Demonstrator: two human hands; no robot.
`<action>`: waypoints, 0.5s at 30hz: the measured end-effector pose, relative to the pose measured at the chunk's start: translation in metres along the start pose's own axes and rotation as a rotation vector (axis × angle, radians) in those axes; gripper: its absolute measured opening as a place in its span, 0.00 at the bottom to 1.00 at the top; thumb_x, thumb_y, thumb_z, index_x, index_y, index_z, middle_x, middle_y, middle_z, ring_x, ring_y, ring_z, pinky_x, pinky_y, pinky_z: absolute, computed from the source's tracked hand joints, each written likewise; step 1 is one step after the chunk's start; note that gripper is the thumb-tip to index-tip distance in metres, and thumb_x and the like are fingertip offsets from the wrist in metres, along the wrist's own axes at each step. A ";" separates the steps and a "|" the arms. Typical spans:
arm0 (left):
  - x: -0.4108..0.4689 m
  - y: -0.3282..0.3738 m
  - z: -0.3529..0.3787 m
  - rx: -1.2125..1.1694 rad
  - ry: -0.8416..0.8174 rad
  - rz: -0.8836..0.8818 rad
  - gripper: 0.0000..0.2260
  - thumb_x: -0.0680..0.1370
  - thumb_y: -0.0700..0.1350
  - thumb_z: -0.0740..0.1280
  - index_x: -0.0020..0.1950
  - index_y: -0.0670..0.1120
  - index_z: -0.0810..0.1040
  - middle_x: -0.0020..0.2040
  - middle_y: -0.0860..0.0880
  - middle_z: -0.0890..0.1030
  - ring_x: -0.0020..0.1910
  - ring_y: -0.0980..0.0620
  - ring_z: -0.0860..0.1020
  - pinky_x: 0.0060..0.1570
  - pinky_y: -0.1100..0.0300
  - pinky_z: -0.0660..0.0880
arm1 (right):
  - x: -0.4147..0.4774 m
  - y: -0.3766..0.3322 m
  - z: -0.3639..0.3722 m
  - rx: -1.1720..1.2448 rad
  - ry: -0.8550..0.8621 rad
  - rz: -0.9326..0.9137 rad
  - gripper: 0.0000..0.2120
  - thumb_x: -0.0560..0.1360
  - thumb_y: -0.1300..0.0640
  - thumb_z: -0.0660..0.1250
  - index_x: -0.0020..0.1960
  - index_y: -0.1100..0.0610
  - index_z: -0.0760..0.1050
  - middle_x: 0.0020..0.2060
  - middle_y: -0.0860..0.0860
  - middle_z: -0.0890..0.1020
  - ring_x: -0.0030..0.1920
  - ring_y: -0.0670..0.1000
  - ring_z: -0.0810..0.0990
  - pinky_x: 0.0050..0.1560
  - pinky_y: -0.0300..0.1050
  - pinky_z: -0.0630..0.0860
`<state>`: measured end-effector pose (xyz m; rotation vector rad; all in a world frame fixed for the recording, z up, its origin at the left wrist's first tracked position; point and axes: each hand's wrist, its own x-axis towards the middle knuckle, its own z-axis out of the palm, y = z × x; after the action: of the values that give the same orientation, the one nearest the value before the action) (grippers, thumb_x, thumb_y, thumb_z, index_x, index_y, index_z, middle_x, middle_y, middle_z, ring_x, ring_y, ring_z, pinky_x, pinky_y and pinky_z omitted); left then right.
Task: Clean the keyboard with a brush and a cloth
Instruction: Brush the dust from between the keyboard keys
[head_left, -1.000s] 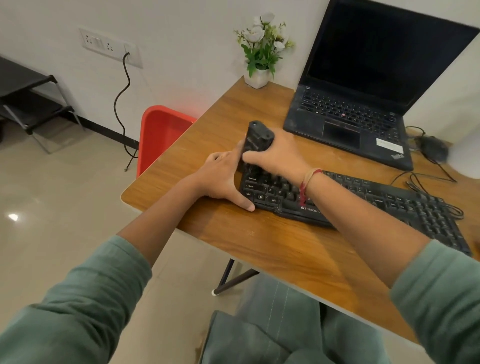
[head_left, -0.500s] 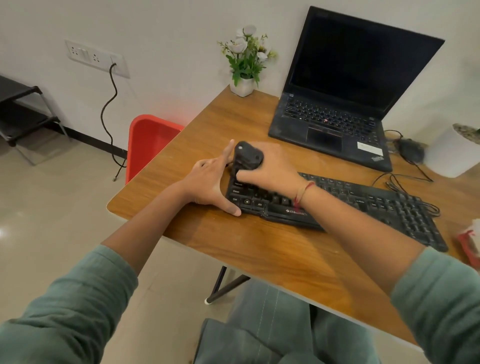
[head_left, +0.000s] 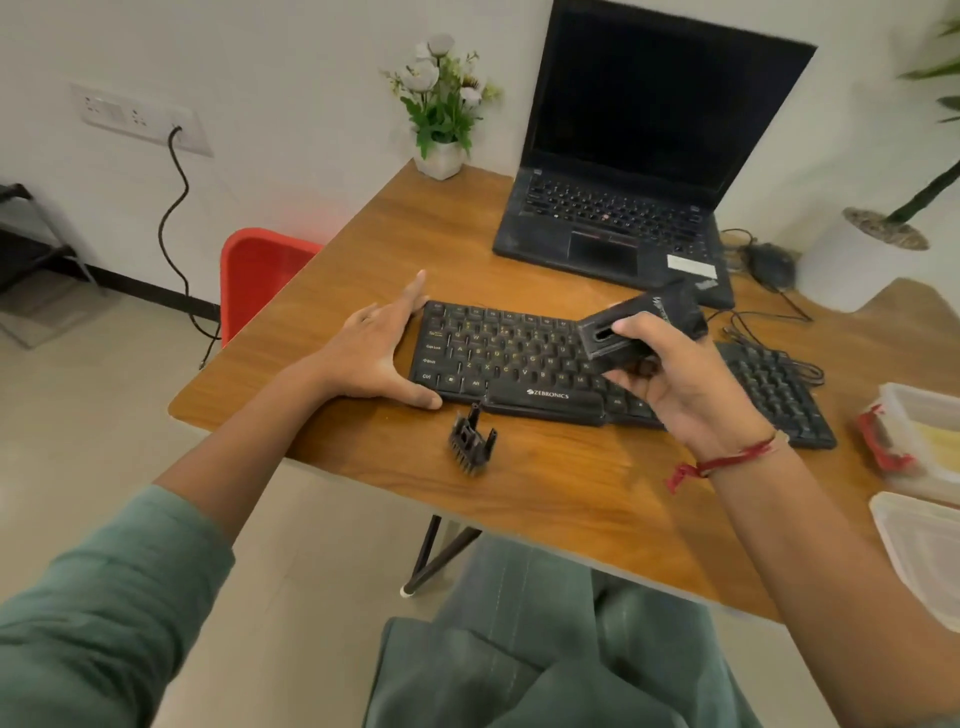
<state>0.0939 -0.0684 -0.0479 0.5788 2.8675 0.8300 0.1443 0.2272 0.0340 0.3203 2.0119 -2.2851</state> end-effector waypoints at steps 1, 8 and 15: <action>-0.002 0.002 0.000 -0.001 0.008 -0.008 0.64 0.55 0.74 0.68 0.79 0.51 0.38 0.78 0.48 0.59 0.76 0.48 0.58 0.74 0.52 0.49 | 0.000 0.006 -0.001 0.042 0.024 0.053 0.03 0.74 0.62 0.67 0.47 0.57 0.76 0.37 0.50 0.81 0.34 0.45 0.82 0.34 0.39 0.79; -0.027 0.014 0.008 -0.086 0.074 -0.003 0.52 0.63 0.69 0.65 0.80 0.53 0.45 0.78 0.56 0.52 0.77 0.57 0.49 0.76 0.47 0.46 | -0.010 0.025 0.006 0.380 0.078 0.215 0.02 0.75 0.61 0.67 0.45 0.58 0.74 0.39 0.55 0.81 0.37 0.50 0.82 0.37 0.41 0.81; -0.057 0.053 0.035 -0.049 0.394 0.333 0.27 0.70 0.65 0.62 0.61 0.49 0.74 0.60 0.54 0.73 0.62 0.53 0.68 0.61 0.55 0.62 | -0.022 0.027 0.006 0.422 0.070 0.281 0.03 0.75 0.60 0.68 0.45 0.59 0.75 0.38 0.56 0.81 0.38 0.51 0.82 0.36 0.41 0.82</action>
<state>0.1708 -0.0313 -0.0497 1.0088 3.1309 1.1772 0.1700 0.2156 0.0131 0.6707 1.3806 -2.5141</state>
